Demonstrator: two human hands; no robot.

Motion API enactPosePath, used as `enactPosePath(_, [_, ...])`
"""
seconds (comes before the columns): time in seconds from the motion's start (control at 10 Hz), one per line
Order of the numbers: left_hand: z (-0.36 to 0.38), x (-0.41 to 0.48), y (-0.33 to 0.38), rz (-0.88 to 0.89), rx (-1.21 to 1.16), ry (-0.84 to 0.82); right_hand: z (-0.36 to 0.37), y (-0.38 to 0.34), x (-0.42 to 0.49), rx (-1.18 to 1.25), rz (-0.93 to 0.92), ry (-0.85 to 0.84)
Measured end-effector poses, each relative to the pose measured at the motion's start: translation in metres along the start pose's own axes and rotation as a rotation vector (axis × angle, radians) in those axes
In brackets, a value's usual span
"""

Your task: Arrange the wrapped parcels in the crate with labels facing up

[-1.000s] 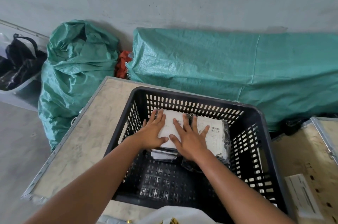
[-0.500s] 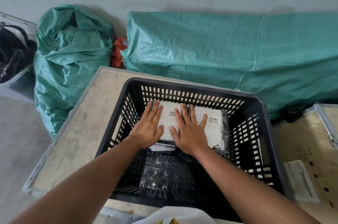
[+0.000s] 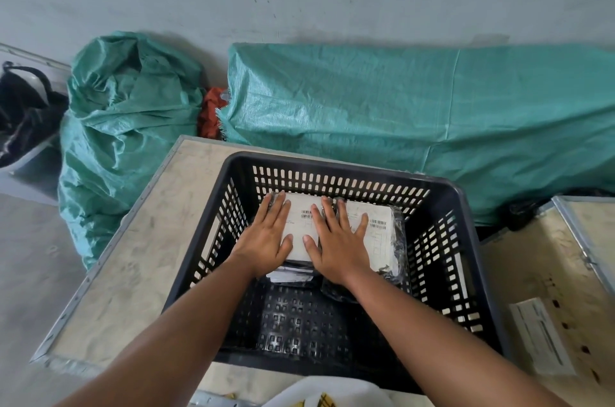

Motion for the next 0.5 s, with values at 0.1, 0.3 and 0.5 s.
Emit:
enactPosePath(0.1, [-0.001, -0.001, -0.001, -0.036, -0.019, -0.015, -0.001, -0.001, 0.0, -0.001, 0.004, -0.01])
enactPosePath(0.3, [-0.011, -0.002, 0.001, -0.08, -0.056, -0.101, -0.007, 0.001, -0.001, 0.054, 0.002, -0.033])
enactPosePath(0.5, [-0.047, -0.009, 0.015, -0.27, -0.27, -0.155, -0.038, 0.019, -0.003, 0.462, 0.146, 0.137])
Point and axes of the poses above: each hand's wrist, its own x-axis towards the middle knuckle, its own z-axis out of the palm, y = z × x, the point moved 4 cm from there along x, towards the middle knuckle, and after that the axes turned 13 degrees about y, right-handed, at the moved point
